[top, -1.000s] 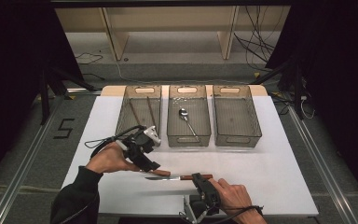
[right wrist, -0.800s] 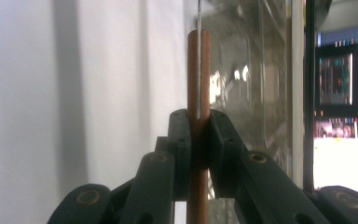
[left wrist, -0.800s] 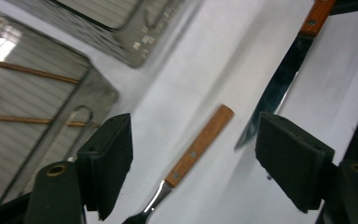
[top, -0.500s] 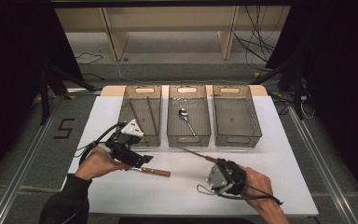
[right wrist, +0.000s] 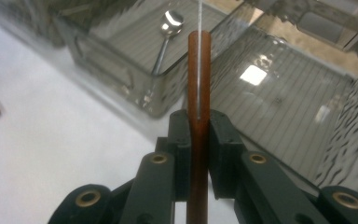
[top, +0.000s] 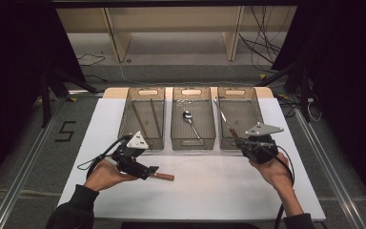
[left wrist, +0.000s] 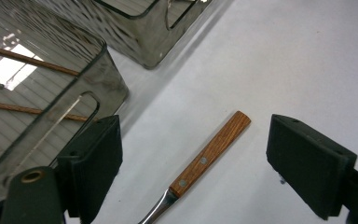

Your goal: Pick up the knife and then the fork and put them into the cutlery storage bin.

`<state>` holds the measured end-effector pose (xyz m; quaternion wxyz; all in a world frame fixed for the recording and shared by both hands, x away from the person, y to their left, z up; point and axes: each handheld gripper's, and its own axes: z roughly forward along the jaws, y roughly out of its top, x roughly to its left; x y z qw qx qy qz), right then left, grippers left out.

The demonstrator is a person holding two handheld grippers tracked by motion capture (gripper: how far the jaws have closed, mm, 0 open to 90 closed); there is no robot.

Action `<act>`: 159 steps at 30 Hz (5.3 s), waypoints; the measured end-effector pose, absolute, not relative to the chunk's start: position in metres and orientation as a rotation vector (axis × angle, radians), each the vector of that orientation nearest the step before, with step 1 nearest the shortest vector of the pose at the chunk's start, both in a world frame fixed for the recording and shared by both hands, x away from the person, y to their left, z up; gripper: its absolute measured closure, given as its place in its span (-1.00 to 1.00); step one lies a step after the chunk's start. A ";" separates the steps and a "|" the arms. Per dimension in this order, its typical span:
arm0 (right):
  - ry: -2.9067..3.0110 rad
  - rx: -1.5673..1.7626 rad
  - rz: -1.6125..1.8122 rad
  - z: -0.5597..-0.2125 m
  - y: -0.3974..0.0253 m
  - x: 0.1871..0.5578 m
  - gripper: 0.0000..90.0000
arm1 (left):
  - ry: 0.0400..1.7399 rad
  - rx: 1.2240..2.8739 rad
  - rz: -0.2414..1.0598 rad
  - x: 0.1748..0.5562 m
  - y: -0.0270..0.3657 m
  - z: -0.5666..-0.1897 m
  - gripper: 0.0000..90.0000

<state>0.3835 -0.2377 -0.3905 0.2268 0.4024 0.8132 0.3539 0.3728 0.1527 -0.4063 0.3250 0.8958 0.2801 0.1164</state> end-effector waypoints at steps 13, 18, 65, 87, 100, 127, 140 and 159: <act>2.171 1.477 1.119 -0.374 -0.258 0.440 0.80 | 0.737 2.333 0.323 0.368 0.154 -0.425 -0.62; 2.147 1.562 1.105 -0.375 -0.260 0.458 0.80 | 0.744 2.332 0.319 0.368 0.156 -0.427 -0.62; 2.140 1.722 1.004 -0.396 -0.241 0.491 -0.14 | 0.756 2.360 0.310 0.368 0.158 -0.434 -0.64; 2.262 1.235 1.278 -0.384 -0.225 0.384 -0.39 | 0.731 2.455 0.315 0.382 0.154 -0.433 -0.63; 2.301 1.198 1.283 -0.399 -0.228 0.353 -0.40 | 0.620 2.688 0.285 0.392 0.138 -0.443 -0.48; 2.336 1.170 1.288 -0.406 -0.223 0.339 -0.41 | 0.426 2.879 0.128 0.403 0.131 -0.461 0.22; 2.335 1.170 1.304 -0.406 -0.224 0.338 -0.41 | 0.363 2.941 0.103 0.401 0.123 -0.460 0.53; 2.337 1.168 1.310 -0.406 -0.223 0.337 -0.41 | 0.269 2.966 0.108 0.396 0.122 -0.458 0.71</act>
